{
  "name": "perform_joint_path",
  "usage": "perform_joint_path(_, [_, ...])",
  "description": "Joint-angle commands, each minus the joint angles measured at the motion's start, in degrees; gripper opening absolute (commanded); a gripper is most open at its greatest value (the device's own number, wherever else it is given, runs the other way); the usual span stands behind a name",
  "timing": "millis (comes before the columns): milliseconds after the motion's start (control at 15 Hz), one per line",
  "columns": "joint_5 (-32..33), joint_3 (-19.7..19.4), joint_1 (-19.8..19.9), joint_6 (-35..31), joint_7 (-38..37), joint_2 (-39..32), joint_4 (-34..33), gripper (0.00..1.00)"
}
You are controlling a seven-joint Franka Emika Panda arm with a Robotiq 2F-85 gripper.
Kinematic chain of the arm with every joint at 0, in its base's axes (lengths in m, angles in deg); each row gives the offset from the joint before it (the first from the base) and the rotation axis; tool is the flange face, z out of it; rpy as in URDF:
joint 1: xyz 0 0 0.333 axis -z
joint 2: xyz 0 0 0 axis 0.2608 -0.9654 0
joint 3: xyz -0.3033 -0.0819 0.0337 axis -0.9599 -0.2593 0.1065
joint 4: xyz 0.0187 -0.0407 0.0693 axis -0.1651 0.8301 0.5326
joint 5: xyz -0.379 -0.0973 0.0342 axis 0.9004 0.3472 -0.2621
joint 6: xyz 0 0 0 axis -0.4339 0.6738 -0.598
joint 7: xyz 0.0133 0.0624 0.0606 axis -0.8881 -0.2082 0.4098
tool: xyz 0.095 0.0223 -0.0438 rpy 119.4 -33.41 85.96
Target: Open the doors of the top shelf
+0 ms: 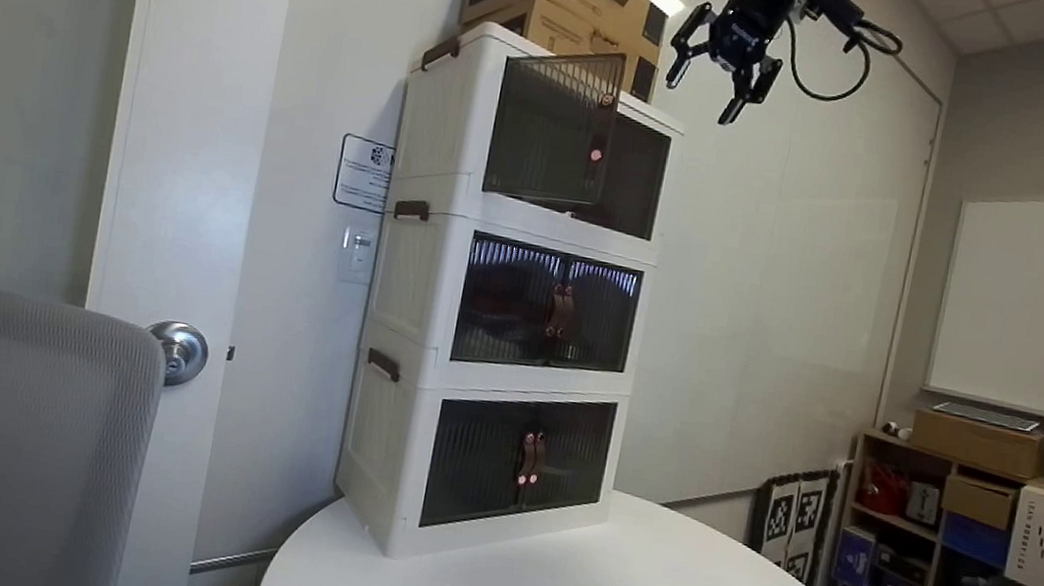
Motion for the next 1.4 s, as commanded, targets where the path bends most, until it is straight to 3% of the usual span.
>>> perform_joint_path(0, [-7.1,-2.28,2.82,-1.25,1.57,-4.8,-3.62,1.0])
perform_joint_path(200, [-5.93,-4.37,1.85,2.51,-1.09,-11.51,-9.55,1.0])
perform_joint_path(267, [-6.02,-3.67,2.67,-0.31,0.79,-6.01,-2.83,1.0])
perform_joint_path(533, [-6.01,-3.79,2.33,0.03,0.11,-10.96,-6.53,1.0])
perform_joint_path(1333, [-6.01,-3.82,2.3,1.07,-0.02,-10.95,-7.85,1.0])
